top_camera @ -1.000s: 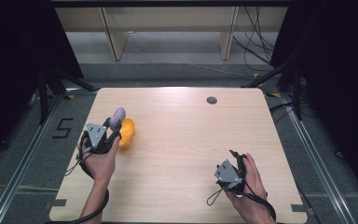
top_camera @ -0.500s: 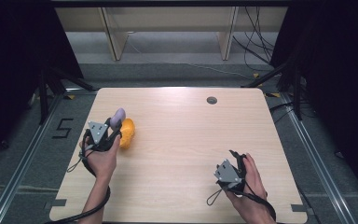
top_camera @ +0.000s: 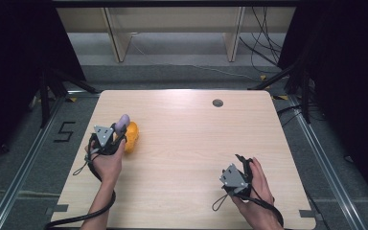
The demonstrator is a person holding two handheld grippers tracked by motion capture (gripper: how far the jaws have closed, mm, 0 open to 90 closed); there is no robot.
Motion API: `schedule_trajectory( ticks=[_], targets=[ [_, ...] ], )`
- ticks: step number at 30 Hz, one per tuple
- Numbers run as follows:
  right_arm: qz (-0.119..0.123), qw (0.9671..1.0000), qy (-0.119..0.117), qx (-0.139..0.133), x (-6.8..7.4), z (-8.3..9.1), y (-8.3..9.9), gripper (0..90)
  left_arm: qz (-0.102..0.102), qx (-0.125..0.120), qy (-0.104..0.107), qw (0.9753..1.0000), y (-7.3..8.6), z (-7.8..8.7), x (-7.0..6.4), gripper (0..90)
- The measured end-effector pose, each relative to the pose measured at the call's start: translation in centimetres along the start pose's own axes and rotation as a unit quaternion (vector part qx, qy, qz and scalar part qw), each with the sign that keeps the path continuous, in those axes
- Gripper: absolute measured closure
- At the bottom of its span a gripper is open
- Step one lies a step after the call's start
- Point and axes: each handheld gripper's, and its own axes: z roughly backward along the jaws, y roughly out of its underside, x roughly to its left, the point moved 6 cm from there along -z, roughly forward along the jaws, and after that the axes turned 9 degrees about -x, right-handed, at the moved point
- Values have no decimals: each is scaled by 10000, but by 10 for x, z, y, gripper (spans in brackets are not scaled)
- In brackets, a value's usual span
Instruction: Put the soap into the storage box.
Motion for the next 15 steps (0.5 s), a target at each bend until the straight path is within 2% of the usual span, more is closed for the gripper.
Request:
schedule_trajectory(
  ticks=[6, 11, 15],
  targets=[
    [-38, 10000, 18, -40, 0, 0, 0, 347, -14, 130, 42, 9999, 12, -5, -6, 591],
    [-34, 10000, -23, -41, 0, 0, 0, 347, -8, 198, 6, 9998, 18, -5, -7, 590],
    [8, 10000, -1, -18, 0, 0, 0, 347, 1, 288, 62, 9996, 22, -6, -8, 590]
  ],
)
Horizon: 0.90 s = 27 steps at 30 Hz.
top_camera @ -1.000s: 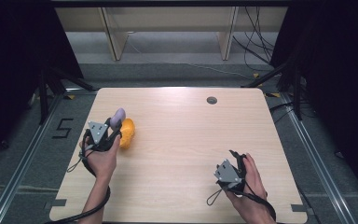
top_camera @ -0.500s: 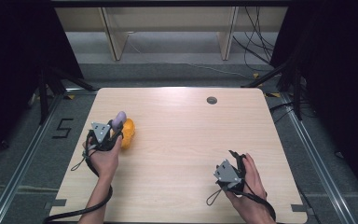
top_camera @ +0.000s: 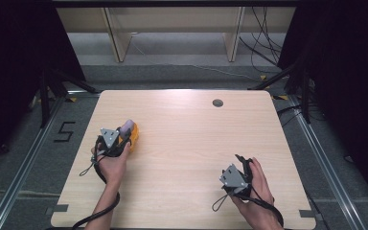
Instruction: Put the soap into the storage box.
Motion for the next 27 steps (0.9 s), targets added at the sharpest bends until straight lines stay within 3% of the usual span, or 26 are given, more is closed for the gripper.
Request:
schedule_trajectory(
  ticks=[10, 12, 17, 20, 23, 27],
  targets=[
    [72, 9999, -121, 12, 1, -1, 0, 345, 107, 125, 54, 9999, 3, -1, -1, 587],
    [11, 9999, -98, 27, 2, 0, 0, 345, 26, 188, 77, 9998, 3, -1, -2, 586],
    [-6, 9999, -108, 42, 3, -1, 0, 344, -65, 533, 94, 9985, 4, -1, -4, 584],
    [4, 9999, -103, 34, 3, -1, 0, 342, 100, 693, 127, 9975, 1, 0, -5, 561],
    [12, 9999, -112, 43, 3, -1, 1, 341, 222, 1021, 215, 9943, -5, 0, -5, 489],
    [-1, 9999, -120, 45, 3, -1, 1, 340, 126, 1386, 359, 9896, -14, 0, -5, 389]
  ],
)
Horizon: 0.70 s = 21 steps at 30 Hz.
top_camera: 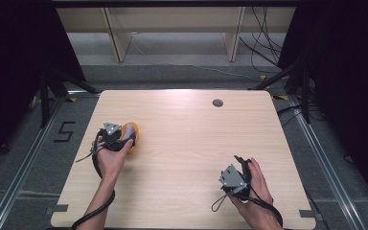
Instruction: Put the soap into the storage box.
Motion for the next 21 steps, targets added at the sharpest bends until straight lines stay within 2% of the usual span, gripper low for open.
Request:
schedule_trajectory(
  ticks=[7, 12, 13, 15, 17, 19, 20, 21],
  targets=[
    [-52, 10000, -32, 8, 0, 0, 1, 336, -218, 254, 270, 9991, -20, 12, 3, 321],
    [-111, 9999, -35, -21, 0, 0, 1, 332, -259, 346, 567, 9975, -28, 18, 1, 305],
    [-104, 9999, -24, -25, 0, 0, 1, 332, -471, 475, 709, 9952, -29, 21, 2, 301],
    [-177, 9998, -69, -9, 0, 0, 2, 332, -585, 603, 823, 9931, -28, 26, 5, 293],
    [-220, 9997, -54, -18, 0, 0, 2, 332, -754, 682, 846, 9912, -23, 32, 11, 295],
    [-264, 9996, -81, 0, -1, 0, 3, 332, -761, 742, 1012, 9892, -17, 38, 12, 296],
    [-279, 9996, -75, -8, -1, -1, 3, 332, -646, 660, 1089, 9898, -13, 41, 11, 295],
    [-278, 9996, -87, -4, -1, -1, 4, 331, -750, 777, 1213, 9867, -8, 45, 12, 294]
  ],
)
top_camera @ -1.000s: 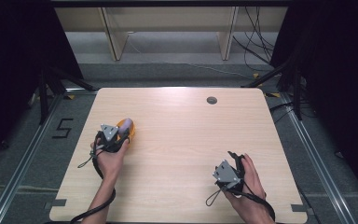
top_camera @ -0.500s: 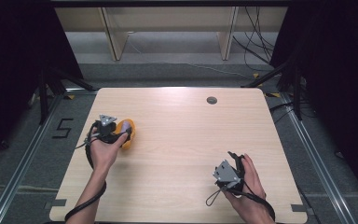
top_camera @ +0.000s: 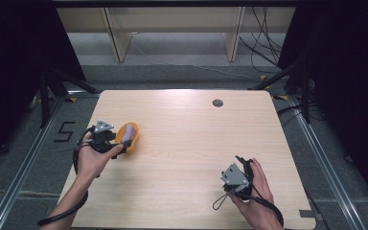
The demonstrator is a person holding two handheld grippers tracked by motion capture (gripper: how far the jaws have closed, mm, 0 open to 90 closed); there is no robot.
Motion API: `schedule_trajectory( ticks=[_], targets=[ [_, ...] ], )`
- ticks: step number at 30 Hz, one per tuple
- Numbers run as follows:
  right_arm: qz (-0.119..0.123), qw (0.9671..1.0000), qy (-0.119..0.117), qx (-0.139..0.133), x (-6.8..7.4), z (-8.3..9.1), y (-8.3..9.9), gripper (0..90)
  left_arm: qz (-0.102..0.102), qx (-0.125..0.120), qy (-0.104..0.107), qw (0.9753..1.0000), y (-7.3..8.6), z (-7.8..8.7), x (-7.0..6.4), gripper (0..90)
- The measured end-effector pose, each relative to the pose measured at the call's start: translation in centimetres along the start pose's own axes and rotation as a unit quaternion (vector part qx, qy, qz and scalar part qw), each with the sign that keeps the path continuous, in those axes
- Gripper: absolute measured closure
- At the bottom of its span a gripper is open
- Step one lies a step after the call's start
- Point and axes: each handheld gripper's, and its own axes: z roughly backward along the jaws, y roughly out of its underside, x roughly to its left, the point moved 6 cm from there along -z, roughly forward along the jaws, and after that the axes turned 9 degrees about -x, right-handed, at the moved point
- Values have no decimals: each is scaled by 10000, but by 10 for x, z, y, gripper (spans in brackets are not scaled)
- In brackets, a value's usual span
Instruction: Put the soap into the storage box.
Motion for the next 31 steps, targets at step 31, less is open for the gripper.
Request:
schedule_trajectory(
  ticks=[31],
  targets=[
    [-1554, 9861, -505, 287, -22, -13, 34, 327, -226, -622, 412, 9970, 99, 45, -3, 309]
  ],
)
